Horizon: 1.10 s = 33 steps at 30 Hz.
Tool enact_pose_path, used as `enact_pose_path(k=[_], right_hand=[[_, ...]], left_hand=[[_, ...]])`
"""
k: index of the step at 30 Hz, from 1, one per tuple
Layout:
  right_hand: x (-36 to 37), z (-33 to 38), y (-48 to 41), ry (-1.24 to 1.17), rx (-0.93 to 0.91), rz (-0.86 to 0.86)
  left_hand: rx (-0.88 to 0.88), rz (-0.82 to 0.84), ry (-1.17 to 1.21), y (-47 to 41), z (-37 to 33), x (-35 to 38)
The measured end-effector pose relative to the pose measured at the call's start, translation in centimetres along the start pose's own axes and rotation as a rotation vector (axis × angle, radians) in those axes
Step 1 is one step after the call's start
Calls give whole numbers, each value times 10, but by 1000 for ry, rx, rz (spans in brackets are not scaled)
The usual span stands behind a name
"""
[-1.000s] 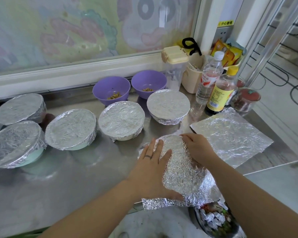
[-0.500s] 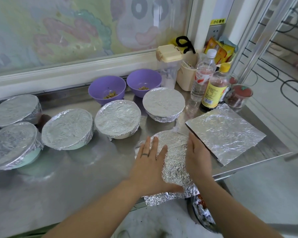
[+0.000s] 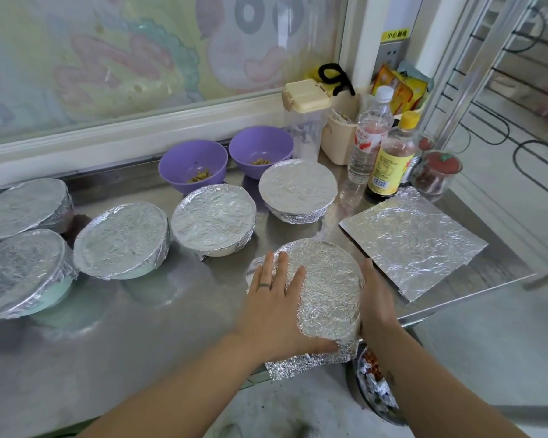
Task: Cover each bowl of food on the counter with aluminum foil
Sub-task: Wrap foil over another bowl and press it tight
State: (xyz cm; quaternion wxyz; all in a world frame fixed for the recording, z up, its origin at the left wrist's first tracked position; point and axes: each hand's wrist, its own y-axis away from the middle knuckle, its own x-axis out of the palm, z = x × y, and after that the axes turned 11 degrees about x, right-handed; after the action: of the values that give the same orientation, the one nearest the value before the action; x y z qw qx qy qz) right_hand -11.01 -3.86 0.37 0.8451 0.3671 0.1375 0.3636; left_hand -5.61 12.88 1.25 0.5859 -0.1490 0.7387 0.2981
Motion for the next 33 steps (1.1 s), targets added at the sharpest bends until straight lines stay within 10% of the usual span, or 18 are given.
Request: enact_pose_path(k=[7,23,28,33], right_hand=[[6,6,20,121,-442,-180],[3,-27,-5,-30,-107,-67],[-4,24,-8,463,-592,-208],[34,66,-36,1168,-760,131]], left_hand=[[-162,-49,65,-6,-23,4],[-166,-37,66,-8,-25,5],[-129,-25,-22,-7,-19,8],[-98,-31,-11,-8,-17,9]])
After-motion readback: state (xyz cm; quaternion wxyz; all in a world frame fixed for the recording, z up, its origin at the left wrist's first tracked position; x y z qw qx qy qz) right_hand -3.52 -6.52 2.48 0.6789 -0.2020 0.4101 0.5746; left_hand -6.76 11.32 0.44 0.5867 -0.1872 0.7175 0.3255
